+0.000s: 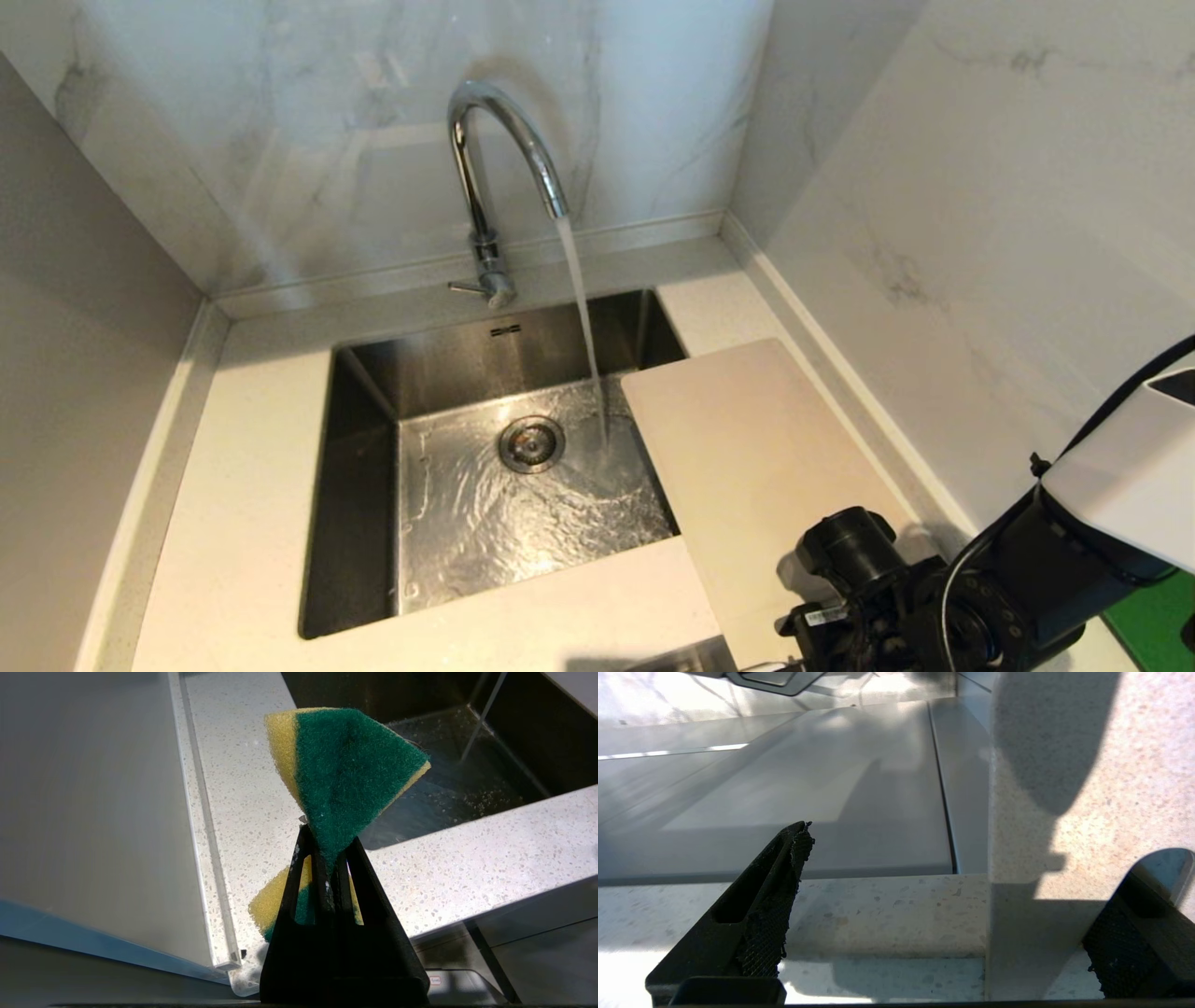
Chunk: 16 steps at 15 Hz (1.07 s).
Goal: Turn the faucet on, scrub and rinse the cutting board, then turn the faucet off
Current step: Pick up the cutting board
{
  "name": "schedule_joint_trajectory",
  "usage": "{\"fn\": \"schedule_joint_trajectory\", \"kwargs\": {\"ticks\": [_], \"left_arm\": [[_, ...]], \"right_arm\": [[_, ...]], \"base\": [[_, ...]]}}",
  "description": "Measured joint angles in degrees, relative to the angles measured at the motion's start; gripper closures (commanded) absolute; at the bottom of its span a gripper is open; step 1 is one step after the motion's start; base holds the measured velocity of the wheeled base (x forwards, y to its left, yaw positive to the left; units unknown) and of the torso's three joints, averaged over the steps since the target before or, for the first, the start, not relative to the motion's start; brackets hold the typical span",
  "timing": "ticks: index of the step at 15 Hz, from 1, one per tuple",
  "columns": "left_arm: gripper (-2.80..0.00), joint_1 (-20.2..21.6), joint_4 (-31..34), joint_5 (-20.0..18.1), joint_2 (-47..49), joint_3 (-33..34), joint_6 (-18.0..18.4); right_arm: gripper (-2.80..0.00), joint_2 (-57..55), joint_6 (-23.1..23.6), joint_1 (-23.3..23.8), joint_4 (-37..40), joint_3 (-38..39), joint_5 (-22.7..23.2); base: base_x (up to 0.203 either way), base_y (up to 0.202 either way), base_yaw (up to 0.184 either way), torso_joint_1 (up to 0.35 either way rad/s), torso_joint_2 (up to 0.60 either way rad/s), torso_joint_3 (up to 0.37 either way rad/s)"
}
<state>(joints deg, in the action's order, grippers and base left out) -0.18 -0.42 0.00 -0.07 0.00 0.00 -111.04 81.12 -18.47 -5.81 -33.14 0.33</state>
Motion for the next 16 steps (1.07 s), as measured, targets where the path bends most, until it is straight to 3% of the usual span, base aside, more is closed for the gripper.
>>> {"fn": "schedule_joint_trajectory", "kwargs": {"ticks": [16], "left_arm": [[0.0,0.0,0.0,0.0,0.0,0.0,0.02]], "right_arm": [[-2.8,1.16,-3.38,-4.56,-4.83,4.0,-2.44]], "base": [[0.0,0.0,0.0,0.0,0.0,0.0]]}}
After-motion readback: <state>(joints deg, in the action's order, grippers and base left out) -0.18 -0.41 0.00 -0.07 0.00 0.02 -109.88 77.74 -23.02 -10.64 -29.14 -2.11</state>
